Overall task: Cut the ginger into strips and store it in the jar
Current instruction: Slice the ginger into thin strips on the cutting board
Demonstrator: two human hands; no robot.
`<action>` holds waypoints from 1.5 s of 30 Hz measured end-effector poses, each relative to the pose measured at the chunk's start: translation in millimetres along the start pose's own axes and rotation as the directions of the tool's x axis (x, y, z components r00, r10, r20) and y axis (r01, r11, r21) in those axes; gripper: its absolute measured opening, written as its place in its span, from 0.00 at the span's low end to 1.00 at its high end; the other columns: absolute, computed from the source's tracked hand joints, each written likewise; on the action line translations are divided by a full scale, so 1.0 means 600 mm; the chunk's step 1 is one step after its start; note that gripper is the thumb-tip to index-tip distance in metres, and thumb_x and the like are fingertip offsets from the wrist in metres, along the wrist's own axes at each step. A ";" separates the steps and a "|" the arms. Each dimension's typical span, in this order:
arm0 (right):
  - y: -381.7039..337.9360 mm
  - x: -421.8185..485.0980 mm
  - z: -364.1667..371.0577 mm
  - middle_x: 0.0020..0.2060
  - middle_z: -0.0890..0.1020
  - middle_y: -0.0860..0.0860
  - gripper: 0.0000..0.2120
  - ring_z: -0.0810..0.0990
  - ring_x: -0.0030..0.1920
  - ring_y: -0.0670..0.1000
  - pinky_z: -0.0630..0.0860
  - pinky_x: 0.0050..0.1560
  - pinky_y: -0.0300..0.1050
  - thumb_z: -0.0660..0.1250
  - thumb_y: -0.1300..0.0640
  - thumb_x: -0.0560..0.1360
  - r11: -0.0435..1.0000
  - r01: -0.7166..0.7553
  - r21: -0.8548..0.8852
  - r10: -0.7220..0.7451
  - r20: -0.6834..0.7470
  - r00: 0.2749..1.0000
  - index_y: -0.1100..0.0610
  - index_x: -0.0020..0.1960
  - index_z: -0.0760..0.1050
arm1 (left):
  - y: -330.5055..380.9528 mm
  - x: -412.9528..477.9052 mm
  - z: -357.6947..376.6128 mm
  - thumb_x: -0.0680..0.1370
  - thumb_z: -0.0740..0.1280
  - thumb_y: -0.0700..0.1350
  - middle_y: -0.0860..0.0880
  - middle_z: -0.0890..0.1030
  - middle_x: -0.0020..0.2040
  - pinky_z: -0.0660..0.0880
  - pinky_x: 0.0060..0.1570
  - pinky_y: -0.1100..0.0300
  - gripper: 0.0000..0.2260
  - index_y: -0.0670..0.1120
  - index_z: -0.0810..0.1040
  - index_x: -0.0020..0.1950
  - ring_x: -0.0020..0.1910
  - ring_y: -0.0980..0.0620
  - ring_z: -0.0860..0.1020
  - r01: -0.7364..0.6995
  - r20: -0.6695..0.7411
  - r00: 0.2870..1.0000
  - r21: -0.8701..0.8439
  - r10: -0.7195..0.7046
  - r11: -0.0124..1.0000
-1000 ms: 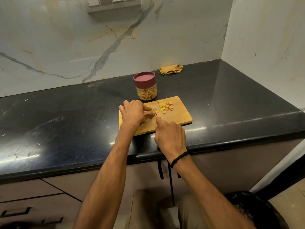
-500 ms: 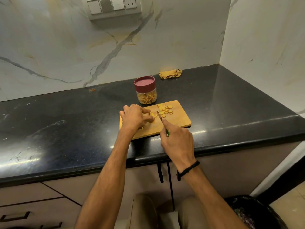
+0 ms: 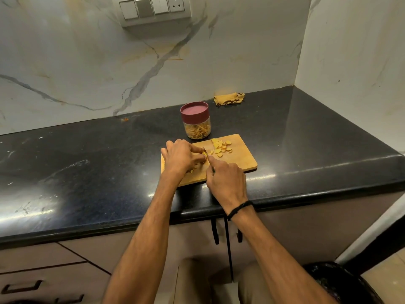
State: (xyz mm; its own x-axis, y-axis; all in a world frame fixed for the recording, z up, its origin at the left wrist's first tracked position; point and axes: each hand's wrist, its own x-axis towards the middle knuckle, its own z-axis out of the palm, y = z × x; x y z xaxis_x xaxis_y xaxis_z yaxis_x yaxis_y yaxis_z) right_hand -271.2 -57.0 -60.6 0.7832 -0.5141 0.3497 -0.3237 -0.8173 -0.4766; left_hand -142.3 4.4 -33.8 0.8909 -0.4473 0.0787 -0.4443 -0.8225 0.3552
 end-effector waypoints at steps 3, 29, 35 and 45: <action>0.000 0.003 -0.001 0.39 0.79 0.50 0.17 0.69 0.35 0.47 0.63 0.35 0.38 0.55 0.51 0.83 1.000 0.007 -0.022 -0.007 0.012 1.000 0.49 0.69 0.72 | 0.001 0.000 0.001 0.75 0.73 0.59 0.49 0.79 0.58 0.63 0.57 0.49 0.14 0.58 0.84 0.59 0.58 0.47 0.66 0.004 0.004 1.000 -0.008 -0.004 1.000; 0.005 -0.038 -0.047 0.42 0.78 0.47 0.19 0.70 0.37 0.45 0.63 0.37 0.35 0.56 0.49 0.83 0.994 -0.107 0.027 0.106 0.052 0.993 0.46 0.73 0.66 | 0.009 -0.004 0.000 0.72 0.76 0.57 0.49 0.79 0.58 0.60 0.54 0.52 0.12 0.55 0.86 0.53 0.59 0.47 0.66 0.030 -0.082 0.996 -0.006 -0.030 1.000; 0.000 -0.004 -0.018 0.40 0.79 0.48 0.18 0.69 0.36 0.45 0.60 0.31 0.35 0.56 0.50 0.83 0.996 -0.067 0.067 0.065 0.029 0.997 0.47 0.72 0.69 | 0.004 0.000 0.003 0.73 0.75 0.56 0.52 0.81 0.55 0.60 0.52 0.52 0.10 0.56 0.86 0.52 0.58 0.48 0.66 0.036 -0.051 0.998 -0.056 -0.039 0.998; -0.002 0.007 0.005 0.42 0.82 0.50 0.18 0.71 0.36 0.47 0.67 0.36 0.40 0.56 0.50 0.83 0.998 -0.045 0.032 0.044 0.034 0.998 0.47 0.71 0.69 | -0.002 0.004 0.004 0.74 0.75 0.56 0.54 0.82 0.53 0.59 0.51 0.53 0.10 0.57 0.86 0.53 0.55 0.50 0.64 0.013 -0.045 0.999 -0.051 -0.015 0.999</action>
State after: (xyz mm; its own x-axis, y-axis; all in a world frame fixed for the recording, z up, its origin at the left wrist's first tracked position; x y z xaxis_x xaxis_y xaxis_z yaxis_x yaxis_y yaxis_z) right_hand -265.7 -57.4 -61.1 0.7861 -0.5400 0.3007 -0.3411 -0.7847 -0.5176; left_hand -140.0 3.2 -36.2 0.9010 -0.4183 0.1152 -0.4273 -0.8094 0.4028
